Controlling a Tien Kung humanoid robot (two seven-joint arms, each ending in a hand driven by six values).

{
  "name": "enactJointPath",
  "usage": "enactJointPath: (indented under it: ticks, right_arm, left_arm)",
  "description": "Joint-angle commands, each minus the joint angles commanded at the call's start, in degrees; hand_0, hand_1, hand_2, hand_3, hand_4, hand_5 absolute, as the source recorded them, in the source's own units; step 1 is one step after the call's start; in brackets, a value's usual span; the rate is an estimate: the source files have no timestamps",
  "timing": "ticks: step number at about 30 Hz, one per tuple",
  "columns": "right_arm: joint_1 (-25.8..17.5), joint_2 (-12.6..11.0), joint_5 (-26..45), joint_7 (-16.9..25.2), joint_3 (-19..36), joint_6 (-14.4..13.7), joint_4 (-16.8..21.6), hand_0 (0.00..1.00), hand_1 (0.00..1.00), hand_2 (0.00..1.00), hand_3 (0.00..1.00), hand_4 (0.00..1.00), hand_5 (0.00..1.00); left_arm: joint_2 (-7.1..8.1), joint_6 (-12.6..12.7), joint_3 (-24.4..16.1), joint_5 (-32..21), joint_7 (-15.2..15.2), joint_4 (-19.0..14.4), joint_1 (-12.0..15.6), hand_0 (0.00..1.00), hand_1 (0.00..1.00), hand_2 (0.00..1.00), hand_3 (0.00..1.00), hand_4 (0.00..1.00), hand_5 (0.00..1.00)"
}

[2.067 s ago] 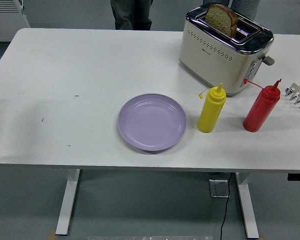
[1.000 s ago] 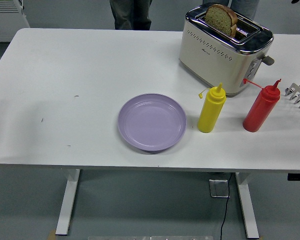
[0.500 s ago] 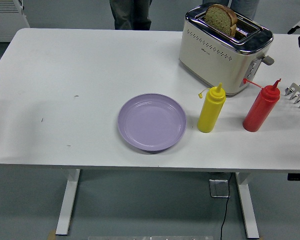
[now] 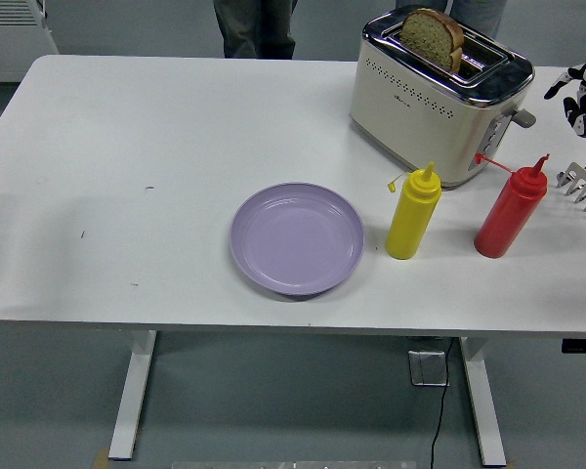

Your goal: Push plate across desktop,pick up the break from the machine,place the break in the plate

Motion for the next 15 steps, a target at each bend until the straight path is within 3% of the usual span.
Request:
enactJointPath:
  ticks: [15]
  right_arm:
    - [2.3, 1.9, 0.1, 0.1, -3.1, -0.1, -2.5, 0.202, 0.104, 0.203, 0.596, 0.283, 0.002]
  left_arm:
    - [-0.02, 0.0, 0.2, 0.0, 0.0, 0.0, 0.1, 0.829, 0.824, 0.861, 0.828, 0.659, 0.998]
